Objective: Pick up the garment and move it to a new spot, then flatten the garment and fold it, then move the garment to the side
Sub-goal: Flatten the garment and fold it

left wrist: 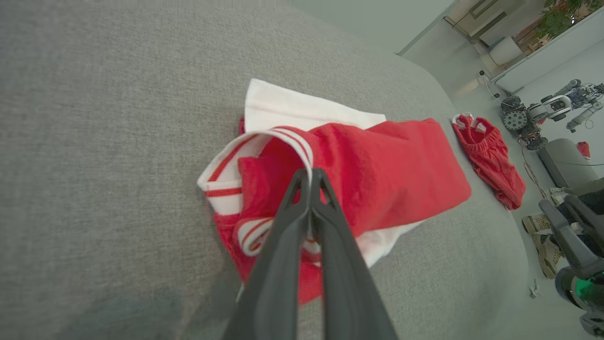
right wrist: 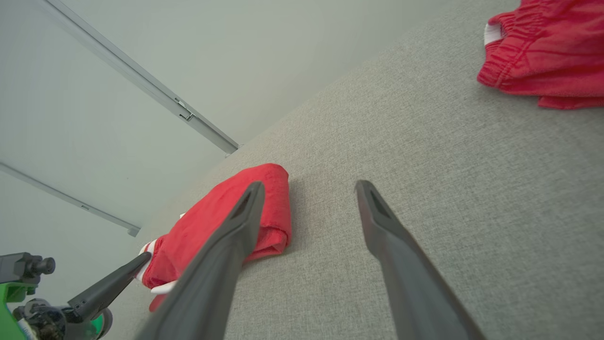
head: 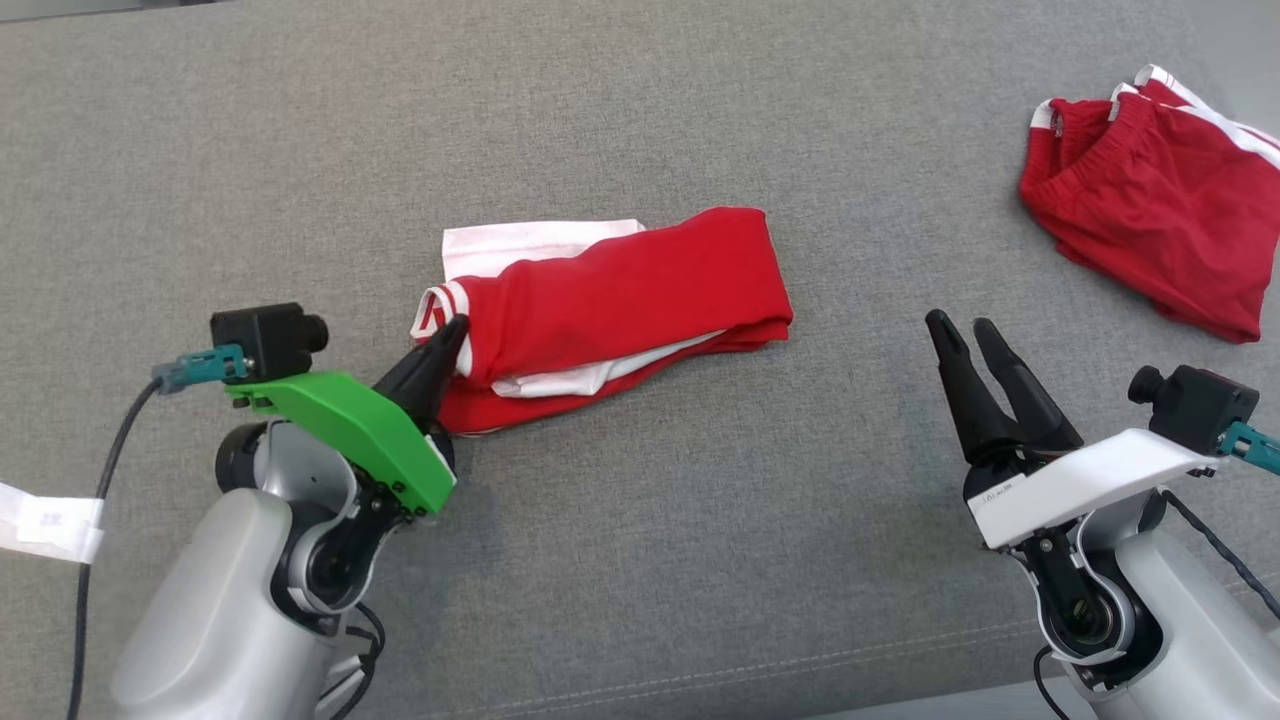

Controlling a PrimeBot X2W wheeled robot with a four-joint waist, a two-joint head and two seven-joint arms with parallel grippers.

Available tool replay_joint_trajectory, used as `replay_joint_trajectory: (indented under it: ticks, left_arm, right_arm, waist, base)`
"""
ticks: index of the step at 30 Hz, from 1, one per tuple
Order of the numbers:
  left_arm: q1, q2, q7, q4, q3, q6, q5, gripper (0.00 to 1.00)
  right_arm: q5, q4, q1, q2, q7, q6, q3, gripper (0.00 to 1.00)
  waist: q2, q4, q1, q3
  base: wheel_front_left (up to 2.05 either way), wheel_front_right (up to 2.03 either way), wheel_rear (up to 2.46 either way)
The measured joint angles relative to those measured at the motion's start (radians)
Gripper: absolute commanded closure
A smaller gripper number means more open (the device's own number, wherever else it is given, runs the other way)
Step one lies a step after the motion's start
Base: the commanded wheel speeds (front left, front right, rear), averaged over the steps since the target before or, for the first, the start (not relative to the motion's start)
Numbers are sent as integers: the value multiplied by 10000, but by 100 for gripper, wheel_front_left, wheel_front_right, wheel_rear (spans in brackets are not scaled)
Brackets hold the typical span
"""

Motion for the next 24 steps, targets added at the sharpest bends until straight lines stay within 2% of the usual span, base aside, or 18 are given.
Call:
replay_joint_trajectory:
  ticks: [4, 15, 16, 18, 20, 21, 22, 24]
  left_arm:
    - [-94, 173, -71, 54, 263, 92, 0, 100]
    - [-21, 242, 190, 545, 63, 265, 0, 100]
    - [-21, 240, 176, 568, 100, 268, 0, 97]
    - [-22, 236, 65, 617, 207, 330, 0, 75]
    - [-24, 236, -42, 715, 257, 368, 15, 45]
    - [-24, 238, -92, 771, 257, 389, 69, 16]
    - [-24, 238, -146, 807, 251, 403, 127, 0]
    - [-24, 228, -224, 855, 257, 453, 140, 0]
  right_arm:
    - [-2, 2, 1, -10, 0, 0, 0, 0]
    - [-13, -4, 9, -46, 35, -4, 65, 0]
    - [-21, -4, 9, -59, 58, -4, 65, 0]
    - [-25, -2, 9, -90, 59, -6, 65, 0]
    - [-35, 0, 9, -104, 73, -13, 65, 0]
    - [-36, 0, 9, -102, 90, -13, 69, 0]
    - [-36, 0, 9, -102, 113, -13, 77, 0]
    - [-36, 0, 9, -96, 115, -13, 88, 0]
  waist:
    - [0, 48, 0, -31]
    - [0, 103, 0, 16]
    - [0, 105, 0, 25]
    - [-1, 107, 0, 45]
    - [0, 107, 0, 62]
    - [0, 106, 0, 68]
    - [0, 103, 0, 74]
    - [0, 93, 0, 79]
  base:
    - [0, 0, 0]
    - [0, 0, 0]
    - [0, 0, 0]
    - [0, 0, 0]
    - [0, 0, 0]
    - [0, 0, 0]
    - [0, 0, 0]
    - [0, 0, 0]
